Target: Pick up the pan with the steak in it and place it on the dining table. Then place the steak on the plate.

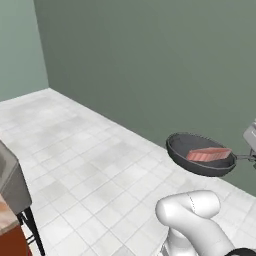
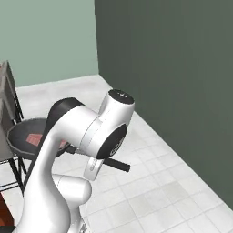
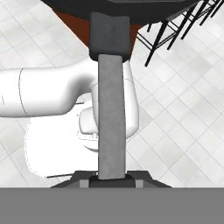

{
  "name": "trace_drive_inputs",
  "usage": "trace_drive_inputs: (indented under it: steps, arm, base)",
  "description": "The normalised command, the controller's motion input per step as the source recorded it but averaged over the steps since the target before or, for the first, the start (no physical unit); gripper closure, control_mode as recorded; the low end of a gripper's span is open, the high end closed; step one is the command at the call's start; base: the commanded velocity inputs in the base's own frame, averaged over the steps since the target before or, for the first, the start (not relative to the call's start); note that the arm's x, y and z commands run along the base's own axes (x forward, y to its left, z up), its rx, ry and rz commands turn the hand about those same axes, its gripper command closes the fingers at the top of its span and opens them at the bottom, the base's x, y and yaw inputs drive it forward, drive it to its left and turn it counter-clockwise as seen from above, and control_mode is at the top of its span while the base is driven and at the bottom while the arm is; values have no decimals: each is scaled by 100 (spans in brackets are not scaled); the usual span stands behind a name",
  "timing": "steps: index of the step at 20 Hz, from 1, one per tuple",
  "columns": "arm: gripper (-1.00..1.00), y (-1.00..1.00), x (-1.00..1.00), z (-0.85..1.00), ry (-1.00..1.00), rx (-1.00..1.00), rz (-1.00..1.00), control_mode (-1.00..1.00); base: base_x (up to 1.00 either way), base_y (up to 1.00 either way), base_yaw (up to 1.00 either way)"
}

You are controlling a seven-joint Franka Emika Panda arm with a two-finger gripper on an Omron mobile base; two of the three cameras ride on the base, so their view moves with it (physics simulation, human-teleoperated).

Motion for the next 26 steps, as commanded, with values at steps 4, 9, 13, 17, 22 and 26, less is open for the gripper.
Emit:
trace_drive_inputs:
  steps: [4,9,13,17,22,26]
  arm:
    - [100,0,0,0,0,0,0,100]
    - [100,0,0,0,0,0,0,100]
    - [100,0,0,0,0,0,0,100]
    - [100,0,0,0,0,0,0,100]
    - [100,0,0,0,0,0,0,100]
    - [100,0,0,0,0,0,0,100]
  base:
    - [-6,0,49]
    - [-7,1,45]
    - [0,-2,1]
    - [10,-84,4]
    - [10,-97,2]
    - [50,-68,6]
